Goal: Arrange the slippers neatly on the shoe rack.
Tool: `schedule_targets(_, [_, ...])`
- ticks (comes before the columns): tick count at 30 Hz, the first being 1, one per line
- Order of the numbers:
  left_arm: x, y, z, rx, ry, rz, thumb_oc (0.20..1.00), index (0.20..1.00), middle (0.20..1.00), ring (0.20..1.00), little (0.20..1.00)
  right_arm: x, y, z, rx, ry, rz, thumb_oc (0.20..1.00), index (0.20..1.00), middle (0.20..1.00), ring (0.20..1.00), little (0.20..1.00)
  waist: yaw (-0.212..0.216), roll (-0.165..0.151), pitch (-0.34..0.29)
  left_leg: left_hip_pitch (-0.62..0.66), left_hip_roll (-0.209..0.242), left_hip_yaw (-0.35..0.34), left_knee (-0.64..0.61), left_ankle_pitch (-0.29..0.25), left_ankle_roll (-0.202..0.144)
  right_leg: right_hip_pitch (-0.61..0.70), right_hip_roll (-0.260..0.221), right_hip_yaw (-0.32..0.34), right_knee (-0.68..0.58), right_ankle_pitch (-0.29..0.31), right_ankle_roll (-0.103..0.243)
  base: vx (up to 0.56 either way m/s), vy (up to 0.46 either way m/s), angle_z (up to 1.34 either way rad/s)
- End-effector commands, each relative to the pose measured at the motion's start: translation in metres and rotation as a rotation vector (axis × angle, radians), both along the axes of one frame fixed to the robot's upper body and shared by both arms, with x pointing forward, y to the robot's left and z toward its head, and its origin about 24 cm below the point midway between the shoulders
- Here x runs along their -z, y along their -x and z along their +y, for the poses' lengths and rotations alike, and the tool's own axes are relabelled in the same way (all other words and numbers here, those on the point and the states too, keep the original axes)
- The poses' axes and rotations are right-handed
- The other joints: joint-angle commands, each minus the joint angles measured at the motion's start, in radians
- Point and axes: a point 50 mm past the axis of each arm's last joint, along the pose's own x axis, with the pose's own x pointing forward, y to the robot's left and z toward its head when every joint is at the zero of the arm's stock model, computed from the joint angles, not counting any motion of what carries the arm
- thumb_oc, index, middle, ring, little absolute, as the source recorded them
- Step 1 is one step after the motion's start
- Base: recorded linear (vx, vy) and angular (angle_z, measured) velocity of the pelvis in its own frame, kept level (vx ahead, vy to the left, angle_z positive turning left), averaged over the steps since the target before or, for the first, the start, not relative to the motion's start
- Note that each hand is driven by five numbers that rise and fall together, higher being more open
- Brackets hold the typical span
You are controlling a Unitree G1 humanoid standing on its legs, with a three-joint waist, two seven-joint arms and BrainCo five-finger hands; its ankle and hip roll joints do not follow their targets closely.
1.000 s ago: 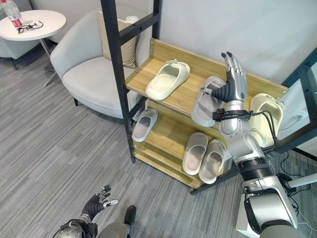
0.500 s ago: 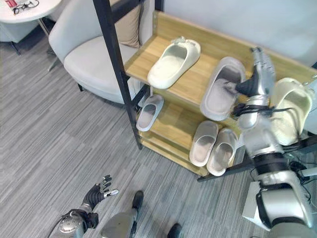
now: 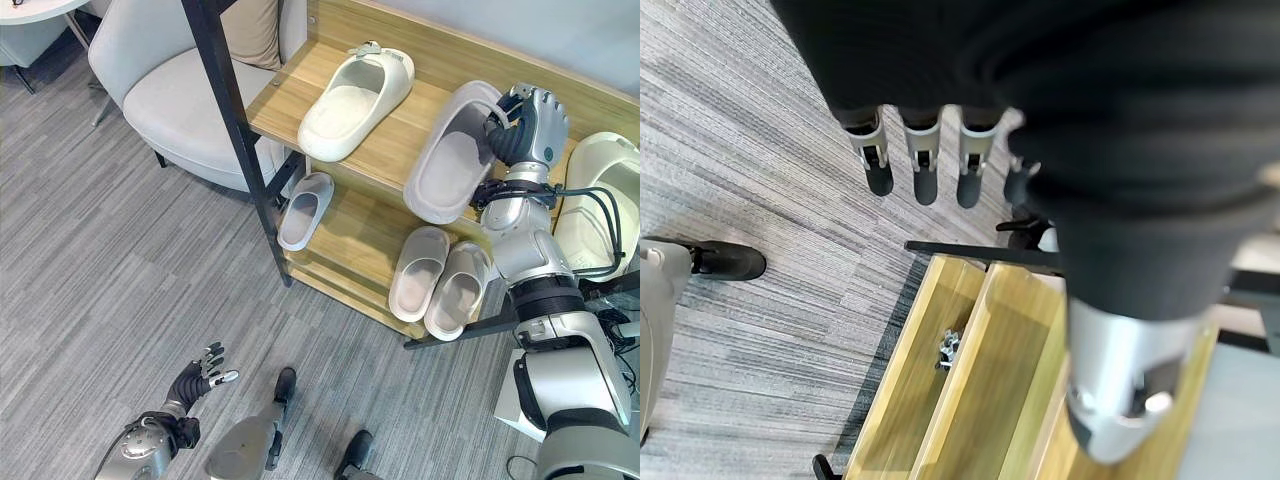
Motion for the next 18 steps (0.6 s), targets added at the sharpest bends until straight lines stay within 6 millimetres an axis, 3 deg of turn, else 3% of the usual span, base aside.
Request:
schedule_targets(1, [-0.011, -0.010, -0.007, 0.020, 0.004, -0.081, 1.000, 1.000, 1.000, 1.000, 1.000, -0.005, 0.022, 0.027, -0.163, 0.001, -0.147, 0.200, 0.200, 0.200, 0.200, 0.200, 0.003, 0.002, -0.056, 0.064, 0.047, -0.014, 0.089, -0.206, -0.038, -0.016, -0.063, 0.012, 0.021, 0.004, 0.053, 0.05, -0.008, 0.05])
schedule_targets(2, [-0.012, -0.009, -0.006, 0.015, 0.001, -0.082, 1.000, 1.000, 1.000, 1.000, 1.000, 0.002, 0.032, 0.034, -0.222, -0.027, -0.159, 0.200, 0.200, 0.200, 0.200, 0.200, -0.005, 0.003, -0.061, 0.074, 0.047, -0.011, 0.084, -0.207, -0.037, -0.012, -0.061, 0.016, 0.019, 0.002, 0.052, 0.04, -0.028, 0.03])
schedule_targets(3, [-0.013, -0.009, -0.004, 0.003, 0.000, -0.085, 1.000, 1.000, 1.000, 1.000, 1.000, 0.011, 0.050, 0.046, -0.395, -0.128, -0.183, 0.200, 0.200, 0.200, 0.200, 0.200, -0.026, 0.001, -0.070, 0.092, 0.052, -0.005, 0.072, -0.207, -0.037, -0.006, -0.060, 0.021, 0.016, 0.001, 0.052, 0.04, -0.031, 0.03])
schedule_targets(9, [-0.010, 0.002, 0.000, -0.010, 0.005, -0.051, 1.000, 1.000, 1.000, 1.000, 1.000, 0.033, 0.093, 0.079, -0.886, -0.421, -0.177, 0.200, 0.200, 0.200, 0.200, 0.200, -0.066, -0.003, -0.090, 0.138, 0.067, 0.017, 0.036, -0.197, -0.040, 0.009, -0.051, 0.030, 0.010, -0.005, 0.050, 0.00, -0.036, -0.14])
schedule_targets(10, [-0.009, 0.005, 0.001, -0.016, 0.007, -0.044, 1.000, 1.000, 1.000, 1.000, 1.000, 0.039, 0.100, 0.092, -1.026, -0.475, -0.141, 0.200, 0.200, 0.200, 0.200, 0.200, -0.073, -0.001, -0.093, 0.147, 0.072, 0.022, 0.030, -0.194, -0.042, 0.012, -0.050, 0.031, 0.009, -0.007, 0.049, -0.01, -0.030, -0.23])
schedule_targets(18, [-0.007, 0.013, 0.001, -0.028, 0.014, -0.041, 1.000, 1.000, 1.000, 1.000, 1.000, 0.068, 0.109, 0.141, -1.368, -0.565, 0.101, 0.200, 0.200, 0.200, 0.200, 0.200, -0.070, 0.007, -0.094, 0.161, 0.082, 0.020, 0.018, -0.186, -0.054, 0.021, -0.041, 0.028, 0.020, -0.022, 0.041, -0.01, -0.015, -0.09])
